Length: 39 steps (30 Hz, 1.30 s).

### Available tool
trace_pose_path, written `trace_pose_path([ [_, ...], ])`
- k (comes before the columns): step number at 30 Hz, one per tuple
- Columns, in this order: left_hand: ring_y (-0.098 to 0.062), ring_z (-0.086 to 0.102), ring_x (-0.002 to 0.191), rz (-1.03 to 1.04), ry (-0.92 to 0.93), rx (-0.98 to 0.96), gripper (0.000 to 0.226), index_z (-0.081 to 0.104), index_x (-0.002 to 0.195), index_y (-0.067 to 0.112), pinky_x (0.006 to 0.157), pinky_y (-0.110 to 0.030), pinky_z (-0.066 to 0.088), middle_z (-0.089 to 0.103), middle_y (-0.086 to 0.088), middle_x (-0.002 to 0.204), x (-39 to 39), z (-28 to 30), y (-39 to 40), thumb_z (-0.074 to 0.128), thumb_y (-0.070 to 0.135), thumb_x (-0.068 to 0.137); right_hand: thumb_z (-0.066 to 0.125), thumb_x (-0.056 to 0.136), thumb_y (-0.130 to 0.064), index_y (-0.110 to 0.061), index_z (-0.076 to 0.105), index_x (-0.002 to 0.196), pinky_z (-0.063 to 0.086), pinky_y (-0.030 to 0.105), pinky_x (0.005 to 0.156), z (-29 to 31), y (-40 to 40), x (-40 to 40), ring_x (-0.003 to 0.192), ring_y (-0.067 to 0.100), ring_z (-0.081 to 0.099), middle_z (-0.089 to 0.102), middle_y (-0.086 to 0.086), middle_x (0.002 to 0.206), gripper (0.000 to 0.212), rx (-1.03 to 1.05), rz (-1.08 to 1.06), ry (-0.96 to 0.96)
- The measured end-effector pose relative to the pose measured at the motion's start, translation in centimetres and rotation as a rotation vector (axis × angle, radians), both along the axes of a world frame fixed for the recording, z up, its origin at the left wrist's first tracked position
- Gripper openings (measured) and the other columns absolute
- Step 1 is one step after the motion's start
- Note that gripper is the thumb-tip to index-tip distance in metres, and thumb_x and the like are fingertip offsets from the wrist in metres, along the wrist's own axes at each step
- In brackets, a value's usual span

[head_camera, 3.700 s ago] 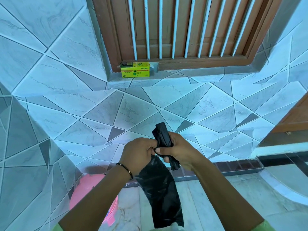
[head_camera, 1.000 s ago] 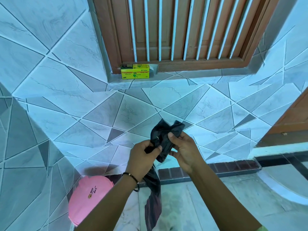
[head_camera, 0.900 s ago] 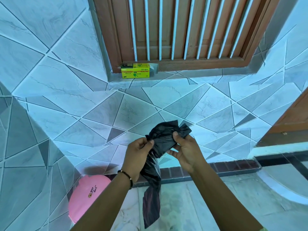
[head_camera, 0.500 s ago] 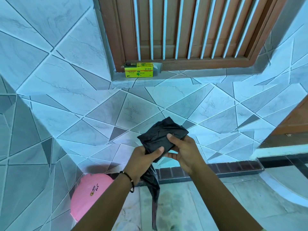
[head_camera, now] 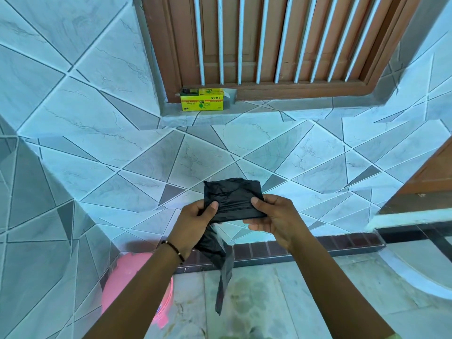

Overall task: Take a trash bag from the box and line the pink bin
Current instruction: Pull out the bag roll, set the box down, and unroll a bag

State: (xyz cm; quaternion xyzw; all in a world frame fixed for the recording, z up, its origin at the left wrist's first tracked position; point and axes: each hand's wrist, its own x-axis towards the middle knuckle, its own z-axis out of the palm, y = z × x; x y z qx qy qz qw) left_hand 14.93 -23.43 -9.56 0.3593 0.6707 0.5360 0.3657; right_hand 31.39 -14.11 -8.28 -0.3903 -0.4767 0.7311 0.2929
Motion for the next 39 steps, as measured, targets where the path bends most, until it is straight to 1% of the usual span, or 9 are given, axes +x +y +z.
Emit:
trace_pose_path([
  [4,0.012,0.062,0.078,-0.038,0.204,0.090,0.016,0.066,0.101,0.017,0.073,-0.004,0.046,0.066,0.016,0.088,0.4,0.1,-0.3,0.058,0.022,0.088,0.060,0.087,-0.004,0.006,0.061,0.102,0.059,0.025,0.059,-0.2,0.4,-0.2,0.066,0.026,0.071,0.069,0.017,0.090,0.019,-0.030,-0.017,0.015],
  [8,-0.022,0.065,0.074,-0.082,-0.219,-0.181,0.034,0.066,0.100,0.014,0.078,-0.033,0.049,0.075,-0.008,0.079,-0.4,0.1,-0.3,0.050,0.042,0.089,0.060,0.082,0.008,0.010,0.060,0.093,0.058,0.025,0.068,-0.3,0.6,-0.1,0.078,0.033,0.069,0.064,0.019,0.093,0.011,0.076,-0.013,0.083],
  [10,-0.022,0.063,0.067,-0.072,-0.295,-0.185,0.029,0.067,0.094,0.013,0.073,-0.033,0.049,0.074,-0.009,0.071,-0.6,0.3,-0.3,0.053,0.039,0.089,0.061,0.082,0.007,0.013,0.060,0.093,0.058,0.025,0.068,-0.4,0.5,-0.2,0.076,0.030,0.069,0.064,0.018,0.091,0.013,0.105,0.007,0.076],
  [18,-0.015,0.063,0.087,-0.022,-0.100,0.044,0.020,0.067,0.089,0.027,0.084,-0.026,0.049,0.070,0.005,0.090,-0.2,0.0,-0.1,0.057,0.009,0.087,0.061,0.088,-0.010,-0.005,0.056,0.075,0.057,0.026,0.048,-0.3,0.6,-0.9,0.049,0.023,0.067,0.069,0.013,0.064,0.015,0.026,-0.061,-0.060],
  [23,-0.017,0.062,0.093,-0.029,-0.135,-0.026,0.016,0.067,0.099,0.019,0.084,-0.023,0.047,0.070,-0.002,0.099,-1.2,0.4,0.0,0.053,0.021,0.091,0.058,0.086,0.002,-0.003,0.060,0.084,0.059,0.027,0.059,-0.6,0.5,-1.1,0.061,0.022,0.070,0.067,0.012,0.081,0.006,0.124,-0.011,0.028],
  [26,-0.016,0.065,0.079,-0.074,-0.080,-0.155,0.036,0.071,0.092,0.013,0.083,-0.029,0.045,0.076,-0.008,0.089,-1.8,0.6,-0.1,0.047,0.041,0.091,0.057,0.084,0.010,-0.001,0.063,0.084,0.059,0.029,0.068,-0.6,0.5,-1.2,0.074,0.021,0.070,0.066,0.011,0.082,0.012,0.217,0.019,0.055],
  [28,-0.016,0.065,0.073,-0.040,-0.098,-0.109,0.028,0.072,0.084,0.017,0.079,-0.031,0.044,0.075,-0.011,0.083,-2.0,0.7,-0.1,0.050,0.033,0.092,0.057,0.084,0.009,0.000,0.063,0.088,0.059,0.029,0.068,-0.4,0.5,-1.6,0.074,0.021,0.070,0.066,0.012,0.084,0.011,0.216,0.027,0.065],
  [34,0.006,0.058,0.073,-0.003,0.092,0.101,0.019,0.069,0.080,0.029,0.071,-0.003,0.043,0.068,0.008,0.083,-3.4,0.8,0.0,0.062,0.012,0.085,0.060,0.087,-0.003,-0.001,0.063,0.084,0.059,0.027,0.059,0.5,0.8,-3.7,0.065,0.022,0.069,0.064,0.014,0.081,0.004,0.068,-0.021,0.021],
  [39,0.006,0.057,0.069,0.032,0.087,0.166,0.016,0.067,0.079,0.027,0.067,-0.004,0.043,0.066,0.013,0.078,-4.6,1.1,0.5,0.065,0.011,0.082,0.062,0.084,0.000,0.001,0.066,0.081,0.058,0.023,0.059,0.7,1.2,-4.9,0.064,0.019,0.070,0.067,0.014,0.078,0.005,0.081,-0.079,0.034],
])
